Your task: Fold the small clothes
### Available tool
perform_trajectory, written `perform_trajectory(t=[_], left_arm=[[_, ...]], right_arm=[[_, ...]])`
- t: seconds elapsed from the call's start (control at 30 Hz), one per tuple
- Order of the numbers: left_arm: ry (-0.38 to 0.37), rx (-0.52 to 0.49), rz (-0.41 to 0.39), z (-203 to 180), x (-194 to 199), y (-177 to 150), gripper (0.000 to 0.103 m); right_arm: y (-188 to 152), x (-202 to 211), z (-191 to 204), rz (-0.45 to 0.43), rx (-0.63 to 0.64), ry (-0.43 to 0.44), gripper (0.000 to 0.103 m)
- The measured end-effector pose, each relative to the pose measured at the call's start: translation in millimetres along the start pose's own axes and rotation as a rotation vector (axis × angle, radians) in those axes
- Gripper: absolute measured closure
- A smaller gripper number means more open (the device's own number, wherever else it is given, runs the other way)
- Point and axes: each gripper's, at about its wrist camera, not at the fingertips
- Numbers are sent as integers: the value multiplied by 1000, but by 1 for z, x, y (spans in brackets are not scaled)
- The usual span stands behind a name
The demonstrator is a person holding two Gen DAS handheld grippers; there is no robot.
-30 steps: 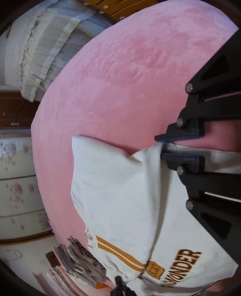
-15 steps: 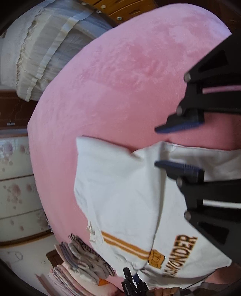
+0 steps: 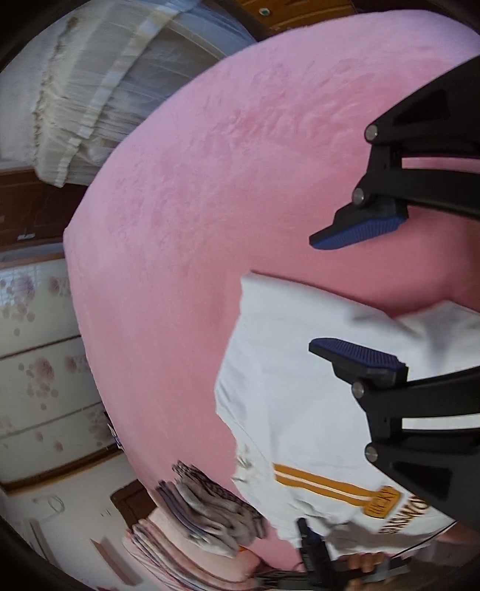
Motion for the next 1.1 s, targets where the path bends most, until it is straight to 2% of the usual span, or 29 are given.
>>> perform_trajectory(t=[0.07,0.13,0.17,0.23,0.3,0.37,0.47,0.6,0.73,0.87,1.0,1.1], left_arm=[[-15,-8,-8,-3,-2,2,52],[-5,-18,-9,-6,-5,3,71],[0,-24,-6,-6,-6,3,89],[8,-20,-7,-8,-7,2,90],[24,-26,-17,-11,-7,0,91],[56,-46,-36,-15,-6,-2,91],[102,-71,-62,-19,-5,-5,91],[109,-44,-82,-14,-3,-9,91],[94,-17,-95,-11,-3,-12,91],[94,-9,-93,-12,-4,-12,91],[92,4,-93,-13,-5,-12,91],[88,8,-95,-12,-6,-11,91]], right_arm=[[11,-19,-8,27,-25,12,53],[19,-36,-13,57,-48,43,53],[20,-44,-14,73,-56,63,53],[22,-55,-14,91,-62,85,53],[25,-61,-9,95,-41,104,61],[27,-63,0,100,5,117,97],[28,-59,21,69,137,22,98],[36,-56,34,21,247,-65,99],[35,-74,35,50,307,-132,99],[31,-74,34,51,279,-137,98],[29,-37,27,12,183,-89,93],[11,-6,33,-10,215,-78,93]])
Point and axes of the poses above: each gripper's, at about its wrist camera, not at the fingertips, and x roughly against the way its jaws point, z to its left, y to its top, and after that the axes turned 2 degrees about -x, right-handed
